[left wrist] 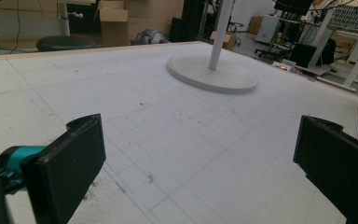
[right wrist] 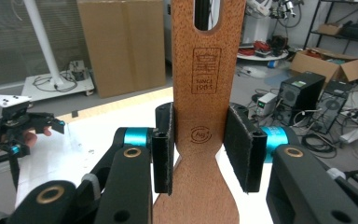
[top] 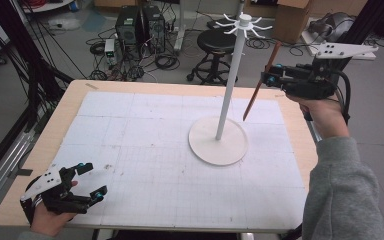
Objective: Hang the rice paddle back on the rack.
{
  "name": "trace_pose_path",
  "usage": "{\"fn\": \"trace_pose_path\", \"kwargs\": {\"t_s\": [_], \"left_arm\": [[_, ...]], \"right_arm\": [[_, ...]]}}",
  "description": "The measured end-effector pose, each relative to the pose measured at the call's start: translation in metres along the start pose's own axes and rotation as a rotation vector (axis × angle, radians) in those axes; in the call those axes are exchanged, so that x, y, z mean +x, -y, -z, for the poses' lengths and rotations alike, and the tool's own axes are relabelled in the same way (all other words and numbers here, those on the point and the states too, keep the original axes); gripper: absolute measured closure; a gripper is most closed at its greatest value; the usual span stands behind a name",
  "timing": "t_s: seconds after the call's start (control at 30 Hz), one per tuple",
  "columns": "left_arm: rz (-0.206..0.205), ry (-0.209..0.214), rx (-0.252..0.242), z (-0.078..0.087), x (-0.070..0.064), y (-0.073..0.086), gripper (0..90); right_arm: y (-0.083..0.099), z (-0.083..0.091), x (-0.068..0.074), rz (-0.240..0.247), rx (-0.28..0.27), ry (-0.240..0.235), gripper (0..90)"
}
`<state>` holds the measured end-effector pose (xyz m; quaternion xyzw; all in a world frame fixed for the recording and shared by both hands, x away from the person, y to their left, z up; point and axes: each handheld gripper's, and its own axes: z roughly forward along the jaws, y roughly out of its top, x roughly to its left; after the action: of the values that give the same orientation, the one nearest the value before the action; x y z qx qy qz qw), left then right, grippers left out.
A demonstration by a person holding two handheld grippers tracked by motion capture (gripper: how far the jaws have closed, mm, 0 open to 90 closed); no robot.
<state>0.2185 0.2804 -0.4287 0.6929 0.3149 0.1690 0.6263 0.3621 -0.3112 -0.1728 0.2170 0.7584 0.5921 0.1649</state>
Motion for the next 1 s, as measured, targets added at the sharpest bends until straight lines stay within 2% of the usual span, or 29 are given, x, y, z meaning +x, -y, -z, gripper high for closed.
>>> {"fn": "trace_pose_path", "kwargs": {"t_s": [0.13, 0.4, 0.67, 0.83, 1.0], "left_arm": [[0.006, 0.001, -0.009, 0.000, 0.001, -0.001, 2.6], [0.012, 0.002, -0.010, 0.000, 0.001, -0.001, 2.6], [0.014, 0.006, -0.003, -0.001, 0.002, -0.001, 2.6], [0.019, 0.006, -0.006, 0.000, 0.002, 0.000, 2.6], [0.017, 0.004, -0.005, 0.001, 0.002, 0.000, 2.6]], "right_arm": [[-0.007, -0.001, 0.002, 0.004, -0.023, 0.013, 64.0], [-0.019, -0.008, 0.007, 0.024, -0.018, 0.038, 64.0], [-0.020, -0.015, 0.007, 0.021, -0.002, 0.055, 64.1], [-0.021, -0.018, 0.009, 0.024, -0.025, 0.070, 64.1], [-0.022, -0.020, 0.008, 0.019, -0.022, 0.090, 64.1]]}}
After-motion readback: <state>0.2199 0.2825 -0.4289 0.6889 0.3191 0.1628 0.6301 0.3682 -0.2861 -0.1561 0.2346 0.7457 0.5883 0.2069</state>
